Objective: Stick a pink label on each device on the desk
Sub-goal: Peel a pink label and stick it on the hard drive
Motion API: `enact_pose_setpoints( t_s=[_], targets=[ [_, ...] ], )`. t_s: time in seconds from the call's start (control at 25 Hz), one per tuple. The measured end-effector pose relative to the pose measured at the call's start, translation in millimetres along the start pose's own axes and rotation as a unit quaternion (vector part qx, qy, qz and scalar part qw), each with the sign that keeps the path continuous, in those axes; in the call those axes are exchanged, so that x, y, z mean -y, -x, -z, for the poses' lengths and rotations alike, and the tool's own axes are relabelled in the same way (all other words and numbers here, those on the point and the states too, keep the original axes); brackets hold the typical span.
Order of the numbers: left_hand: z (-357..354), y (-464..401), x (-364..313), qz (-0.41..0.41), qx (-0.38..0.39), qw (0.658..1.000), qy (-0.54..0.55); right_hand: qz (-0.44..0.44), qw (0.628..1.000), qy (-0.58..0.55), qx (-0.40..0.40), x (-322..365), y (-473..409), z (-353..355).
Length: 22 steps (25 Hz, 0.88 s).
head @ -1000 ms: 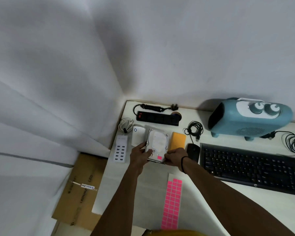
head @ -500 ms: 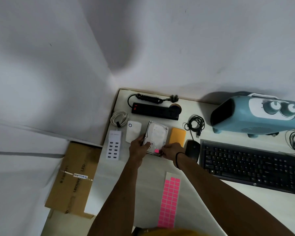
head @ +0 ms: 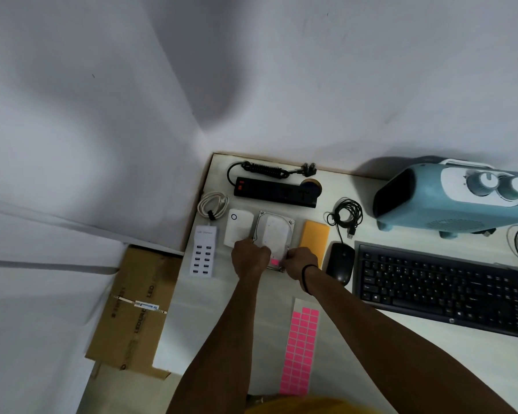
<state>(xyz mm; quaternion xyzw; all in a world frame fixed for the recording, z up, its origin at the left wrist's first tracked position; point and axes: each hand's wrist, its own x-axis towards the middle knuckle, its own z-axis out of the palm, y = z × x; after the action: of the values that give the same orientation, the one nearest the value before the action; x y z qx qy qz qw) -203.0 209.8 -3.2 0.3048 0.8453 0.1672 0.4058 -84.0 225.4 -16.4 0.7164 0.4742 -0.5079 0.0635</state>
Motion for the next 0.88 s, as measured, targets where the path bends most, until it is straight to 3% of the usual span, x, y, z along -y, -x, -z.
enact_pose_setpoints(
  t_s=[0.4,0.64,0.76,0.88],
  targets=[
    [7,7,8,-0.007,0.064,0.998,-0.005,0.032,0.999,-0.008,0.019,0,15,12],
    [-5,52,18,-0.083,0.006,0.996,-0.029,0.104,0.994,-0.034,-0.019,-22,47,21],
    [-21,74,27,-0.103,0.077,0.99,-0.061,0.143,0.99,0.012,-0.019,-54,65,20],
    [-38,95,43,-0.07,0.114,0.988,-0.074,0.16,0.983,0.089,-0.012,-99,86,14]
  ],
)
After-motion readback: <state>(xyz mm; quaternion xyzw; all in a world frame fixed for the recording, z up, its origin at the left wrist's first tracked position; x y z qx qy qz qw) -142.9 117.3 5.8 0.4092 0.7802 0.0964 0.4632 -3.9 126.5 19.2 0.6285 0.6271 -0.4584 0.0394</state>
